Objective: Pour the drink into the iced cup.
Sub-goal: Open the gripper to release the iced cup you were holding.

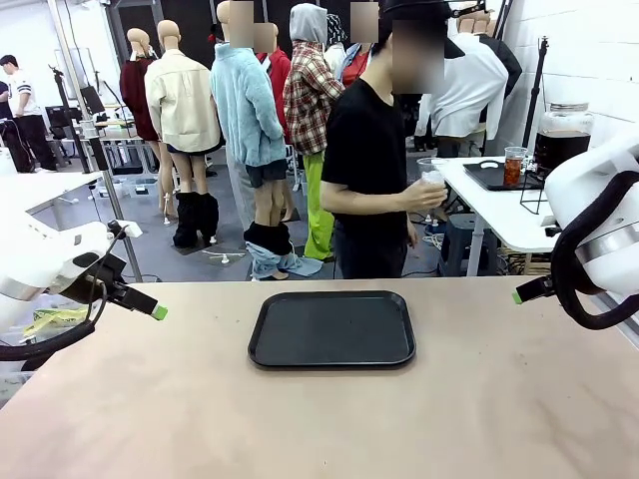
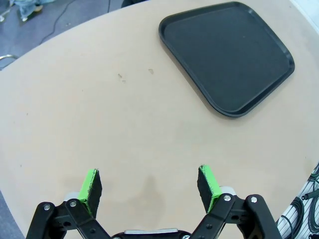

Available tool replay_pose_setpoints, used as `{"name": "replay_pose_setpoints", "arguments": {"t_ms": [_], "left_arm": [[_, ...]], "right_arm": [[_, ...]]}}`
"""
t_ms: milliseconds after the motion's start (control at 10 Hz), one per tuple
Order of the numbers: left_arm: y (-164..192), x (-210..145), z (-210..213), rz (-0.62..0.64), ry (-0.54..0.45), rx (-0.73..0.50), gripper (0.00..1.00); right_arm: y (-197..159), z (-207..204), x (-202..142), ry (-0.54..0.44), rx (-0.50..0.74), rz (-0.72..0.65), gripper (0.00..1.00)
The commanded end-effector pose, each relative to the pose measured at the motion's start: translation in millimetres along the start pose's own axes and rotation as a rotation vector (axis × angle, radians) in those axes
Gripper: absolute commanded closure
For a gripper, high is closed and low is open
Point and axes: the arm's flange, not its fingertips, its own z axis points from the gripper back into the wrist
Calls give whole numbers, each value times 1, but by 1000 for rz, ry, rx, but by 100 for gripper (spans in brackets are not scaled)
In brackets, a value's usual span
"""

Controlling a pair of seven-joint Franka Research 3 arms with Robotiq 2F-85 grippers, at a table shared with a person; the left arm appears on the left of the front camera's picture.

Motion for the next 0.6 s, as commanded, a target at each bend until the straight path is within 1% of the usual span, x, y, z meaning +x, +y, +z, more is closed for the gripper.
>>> {"name": "replay_pose_setpoints", "arguments": {"t_ms": [0, 500], "left_arm": [[3, 0, 2, -3, 1, 6, 0], [3, 0, 2, -3, 1, 6, 0]], "right_arm": [[1, -1, -4, -11, 3, 2, 0], [1, -1, -4, -11, 3, 2, 0]]}}
